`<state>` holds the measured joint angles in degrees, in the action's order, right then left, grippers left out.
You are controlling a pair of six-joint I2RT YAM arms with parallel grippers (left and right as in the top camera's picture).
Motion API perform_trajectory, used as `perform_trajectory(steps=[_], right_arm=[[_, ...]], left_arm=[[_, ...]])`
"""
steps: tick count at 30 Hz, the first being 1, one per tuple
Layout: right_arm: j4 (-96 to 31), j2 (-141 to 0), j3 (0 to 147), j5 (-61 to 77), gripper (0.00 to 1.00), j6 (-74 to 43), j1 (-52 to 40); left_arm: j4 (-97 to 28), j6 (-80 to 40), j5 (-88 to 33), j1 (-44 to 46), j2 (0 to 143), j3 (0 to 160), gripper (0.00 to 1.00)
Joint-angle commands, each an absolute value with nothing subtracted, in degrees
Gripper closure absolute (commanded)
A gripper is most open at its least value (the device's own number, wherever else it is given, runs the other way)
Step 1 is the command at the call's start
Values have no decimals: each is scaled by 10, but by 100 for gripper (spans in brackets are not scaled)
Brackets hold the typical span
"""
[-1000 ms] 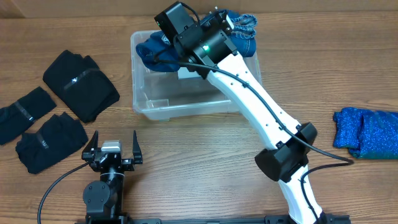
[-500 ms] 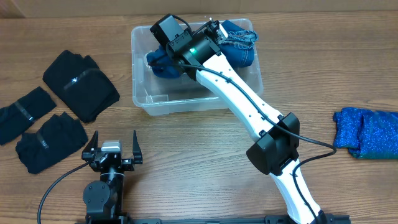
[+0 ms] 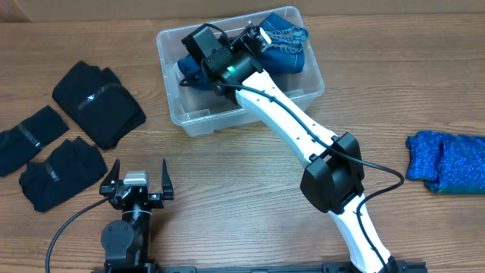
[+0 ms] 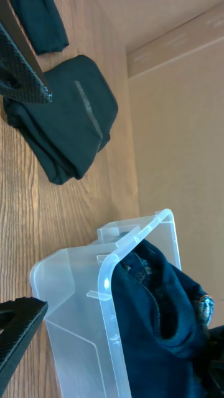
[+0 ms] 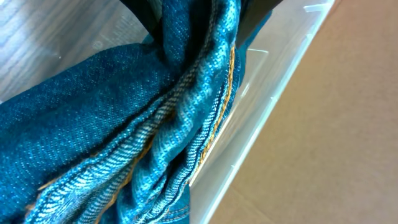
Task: Pack container
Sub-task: 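Lower the jeans into the container and release with the right gripper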
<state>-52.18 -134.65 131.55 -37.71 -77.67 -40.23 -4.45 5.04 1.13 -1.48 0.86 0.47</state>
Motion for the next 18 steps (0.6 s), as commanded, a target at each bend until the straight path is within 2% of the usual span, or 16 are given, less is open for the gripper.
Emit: perform_trajectory(steps=[1,5,7,10,18], right_arm=[[-513,-1330,1320,-426,82,-737,-399],[-528,-1330,1320,-423,48,-709,-399],[-542,-1330,1320,-418,36,-709,-401],[-559,-1330,1320,-394,30,-709,-402],[-616,-1315,1321,-334,29,-709,-402]], left_arm=[[-43,60,15,-11,3,3,0],[-43,60,15,-11,3,3,0],[-43,60,15,-11,3,3,0],[-43,60,15,-11,3,3,0],[-43,60,15,-11,3,3,0]])
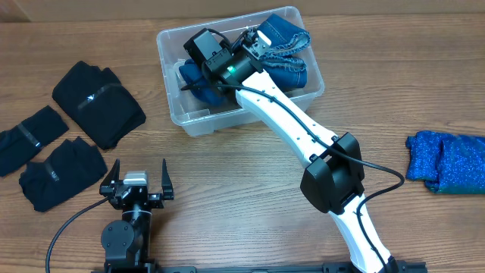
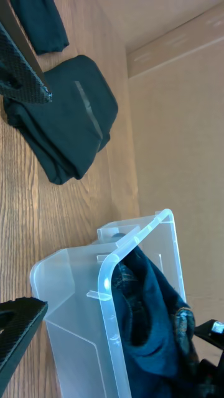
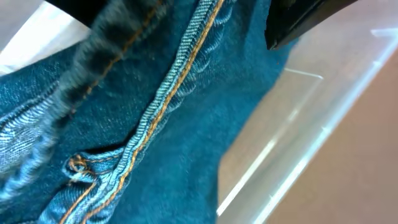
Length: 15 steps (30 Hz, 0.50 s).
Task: Pack container
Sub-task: 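Lower the jeans into the container and release with the right gripper, then press and tuck the jeans flat inside the container with the right gripper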
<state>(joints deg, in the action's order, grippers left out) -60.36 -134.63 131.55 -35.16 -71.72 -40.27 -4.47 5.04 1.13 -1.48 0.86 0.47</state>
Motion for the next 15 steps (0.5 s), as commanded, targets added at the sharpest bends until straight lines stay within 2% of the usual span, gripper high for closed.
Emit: perform_trajectory(steps=[1,5,10,13,15], right_arm=[[-630,-1308,1321,-325,28,-709,-402],[-701,-1266,1321,-312,28,-708,-402],[-765,-1205,1321,-311,30,-636,-402],[-774,-1179,1321,-283,30,-499,-402],[-771,-1172,1321,-255,35,-401,-402]], left_arm=[[-43,60,15,-11,3,3,0],[-43,60,15,-11,3,3,0],[-43,60,15,-11,3,3,0],[-43,60,15,-11,3,3,0],[-43,60,15,-11,3,3,0]])
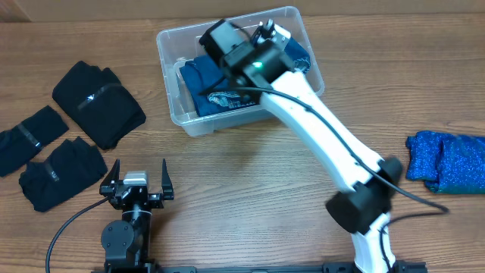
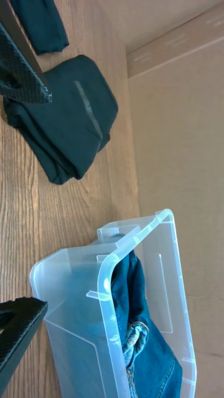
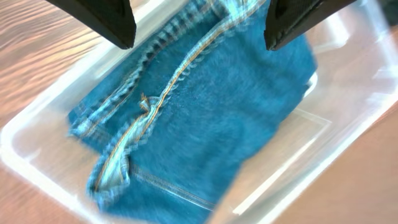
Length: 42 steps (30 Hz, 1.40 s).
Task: Pack container
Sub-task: 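Press and tuck the jeans flat inside the container with the right gripper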
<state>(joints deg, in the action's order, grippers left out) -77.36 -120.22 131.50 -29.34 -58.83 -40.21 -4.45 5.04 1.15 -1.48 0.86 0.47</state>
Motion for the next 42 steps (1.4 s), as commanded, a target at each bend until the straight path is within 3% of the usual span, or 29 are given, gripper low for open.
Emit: perform_trajectory(steps=[1,3,6,7,18,42], right_arm=[[-773,-1172,1321,-244,37,-353,-402],[-775,-1177,1320,-226,53,-264,-401],[-778,-1188,1320,-197,94,-188,-401],[-777,-1192,1320,-189,96,-175,-401],[-758,-1262,1315,-63,96,-55,-401],[-704,-1411,1329,35,96,-20,-399]], left_arm=[[-43,60,15,-11,3,3,0],[-43,60,15,-11,3,3,0],[-43,60,15,-11,3,3,0],[-43,60,15,-11,3,3,0],[-43,60,15,-11,3,3,0],[-43,60,15,-11,3,3,0]])
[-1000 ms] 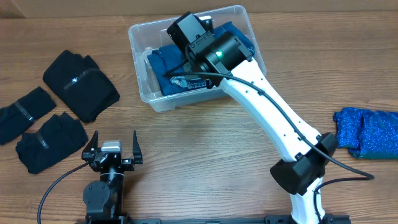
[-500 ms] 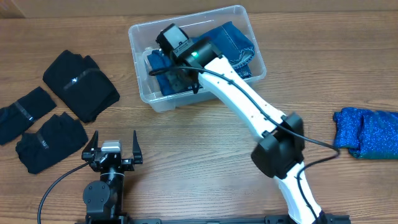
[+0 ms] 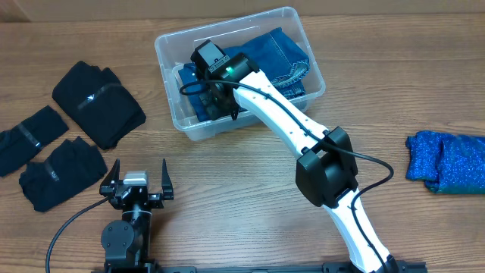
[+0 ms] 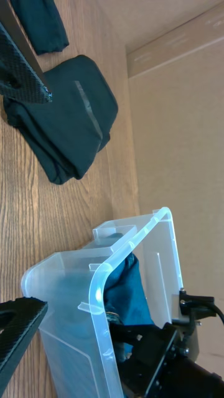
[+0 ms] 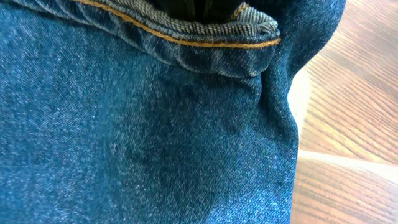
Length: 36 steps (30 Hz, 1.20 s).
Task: Pack container
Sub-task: 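Press and tuck the jeans flat inside the container with the right gripper, then push the jeans' right edge down into the container with the right gripper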
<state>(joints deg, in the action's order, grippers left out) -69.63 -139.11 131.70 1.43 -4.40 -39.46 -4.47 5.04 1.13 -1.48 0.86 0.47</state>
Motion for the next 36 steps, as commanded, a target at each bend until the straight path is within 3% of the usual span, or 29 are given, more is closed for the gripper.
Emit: perform_trajectory(steps=[1,8,22,36], right_arm=[[-709,-1409,1340,30,96,-21,-397],[-769,-1388,1443,-34,96,-30,-357],[-868,-1389,1488,23,96,-77,-129],[-971,-1388,1480,30,96,-88,-110]], left_arm=[[-43,60,15,-11,3,3,0],[-43,60,15,-11,3,3,0],[-43,60,15,-11,3,3,0],[-43,60,15,-11,3,3,0]])
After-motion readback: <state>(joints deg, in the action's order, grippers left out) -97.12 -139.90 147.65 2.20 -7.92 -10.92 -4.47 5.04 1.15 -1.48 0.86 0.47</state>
